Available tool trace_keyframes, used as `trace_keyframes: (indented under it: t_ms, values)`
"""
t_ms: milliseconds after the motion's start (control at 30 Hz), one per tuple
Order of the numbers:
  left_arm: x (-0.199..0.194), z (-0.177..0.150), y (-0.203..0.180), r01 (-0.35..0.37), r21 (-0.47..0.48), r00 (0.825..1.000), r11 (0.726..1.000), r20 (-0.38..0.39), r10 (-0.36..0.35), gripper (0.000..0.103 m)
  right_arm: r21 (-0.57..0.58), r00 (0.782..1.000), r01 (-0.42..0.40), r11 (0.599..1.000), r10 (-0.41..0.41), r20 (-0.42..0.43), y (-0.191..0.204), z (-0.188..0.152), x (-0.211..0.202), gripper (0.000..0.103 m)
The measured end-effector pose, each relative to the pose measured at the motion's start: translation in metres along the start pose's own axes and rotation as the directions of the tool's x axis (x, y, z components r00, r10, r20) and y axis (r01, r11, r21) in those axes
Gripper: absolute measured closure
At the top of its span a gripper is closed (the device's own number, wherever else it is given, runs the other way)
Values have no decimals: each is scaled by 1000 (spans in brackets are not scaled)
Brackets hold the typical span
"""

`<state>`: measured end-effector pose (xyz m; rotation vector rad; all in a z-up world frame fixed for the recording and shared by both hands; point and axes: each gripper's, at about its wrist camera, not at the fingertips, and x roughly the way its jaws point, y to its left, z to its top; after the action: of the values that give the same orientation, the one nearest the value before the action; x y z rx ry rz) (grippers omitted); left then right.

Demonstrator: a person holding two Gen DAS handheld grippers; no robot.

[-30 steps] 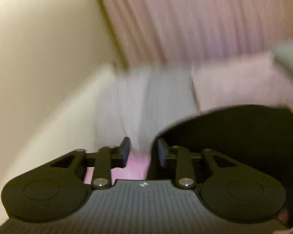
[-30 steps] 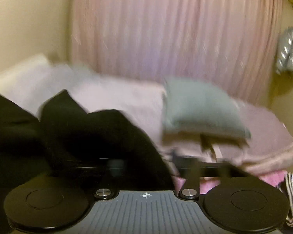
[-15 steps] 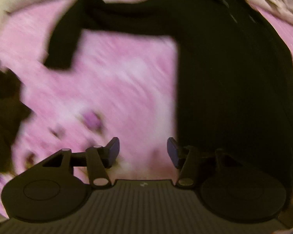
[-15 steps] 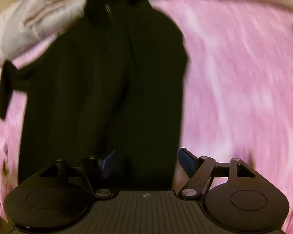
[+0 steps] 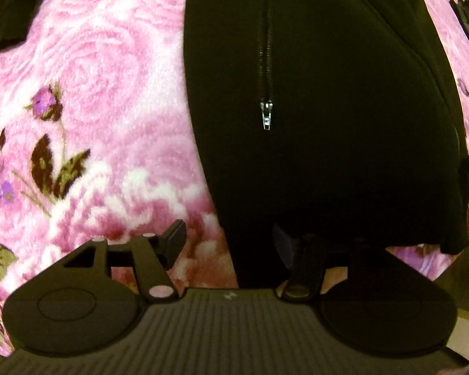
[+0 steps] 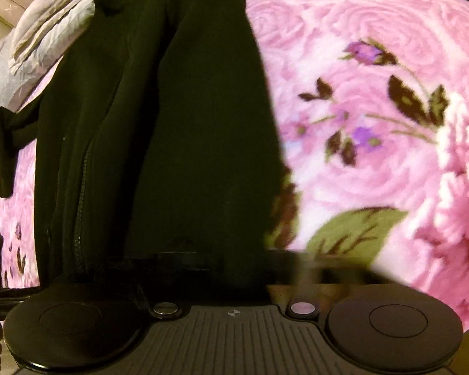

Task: Fold clothes
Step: 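Lay the jacket flat on the bed and open both grippers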

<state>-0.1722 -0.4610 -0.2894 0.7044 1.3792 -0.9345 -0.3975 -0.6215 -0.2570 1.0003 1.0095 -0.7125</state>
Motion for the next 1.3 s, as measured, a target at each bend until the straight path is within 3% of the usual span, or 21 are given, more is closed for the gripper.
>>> trace_keyframes:
  t_ms: [100, 167, 233, 333, 400, 500, 567, 633, 700, 733, 833, 867, 967, 1067, 1100, 1133, 1167, 1200, 1300]
  values:
    - [-5, 2, 1, 5, 4, 1000, 1000, 0, -5, 46, -74, 994, 92, 993, -87, 66, -8, 20, -38, 98]
    - [-11, 4, 2, 6, 11, 1000, 1000, 13, -7, 46, -135, 967, 217, 967, -195, 162, -17, 41, -74, 98]
    - [-17, 7, 2, 9, 19, 999, 1000, 32, -10, 46, -110, 905, 365, 924, -325, 274, -39, 70, -111, 98]
    - [-22, 12, 5, 8, 15, 999, 1000, 51, -9, 46, 4, 782, 525, 851, -484, 392, -75, 117, -145, 92]
    - [-21, 13, 7, 0, 7, 999, 1000, 49, -1, 46, 46, 735, 578, 815, -544, 404, -84, 140, -146, 25]
    - [-18, 11, 10, -2, -13, 999, 1000, 45, 3, 46, 20, 760, 544, 839, -503, 411, -69, 137, -126, 20]
    - [-15, 8, 12, 13, -33, 999, 999, 37, -12, 46, -36, 834, 453, 891, -410, 370, -52, 125, -102, 20]
    - [-12, 3, 13, 30, -46, 999, 998, 32, -29, 46, -95, 925, 300, 949, -264, 274, -35, 102, -73, 20]
    - [-10, -3, 13, 49, -53, 998, 997, 29, -47, 46, -155, 979, 145, 977, -120, 163, -19, 73, -46, 21]
    - [-9, -6, 13, 58, -56, 998, 997, 28, -56, 46, -180, 991, 84, 980, -63, 119, -10, 56, -35, 21]
    - [-7, -15, 15, 82, -70, 996, 994, 31, -80, 47, -226, 998, -50, 973, 56, 22, 10, 12, -6, 30]
    - [-7, -16, 17, 92, -76, 995, 993, 34, -89, 47, -216, 997, -66, 974, 74, 30, 12, 6, -2, 35]
    - [-5, -21, 23, 110, -86, 994, 990, 38, -107, 47, -174, 990, -101, 980, 117, 82, 22, -7, 9, 35]
    - [-4, -24, 25, 111, -71, 994, 991, 34, -108, 47, -167, 980, -154, 974, 172, 100, 31, -2, 17, 59]
    - [-3, -25, 25, 105, -61, 994, 993, 31, -103, 48, -164, 979, -164, 973, 180, 92, 33, 1, 21, 75]
    - [-5, -25, 23, 102, -43, 994, 994, 31, -101, 63, -150, 979, -177, 973, 189, 75, 33, 5, 24, 79]
    - [-6, -25, 21, 98, -24, 995, 995, 31, -98, 88, -139, 980, -181, 974, 190, 56, 32, 11, 23, 87]
    - [-9, -24, 19, 86, 5, 996, 996, 30, -86, 97, -149, 982, -174, 973, 182, 42, 32, 16, 19, 92]
    - [-30, -26, 20, 72, 82, 996, 994, 53, -76, 99, -227, 993, -92, 969, 108, 55, 28, 30, -13, 94]
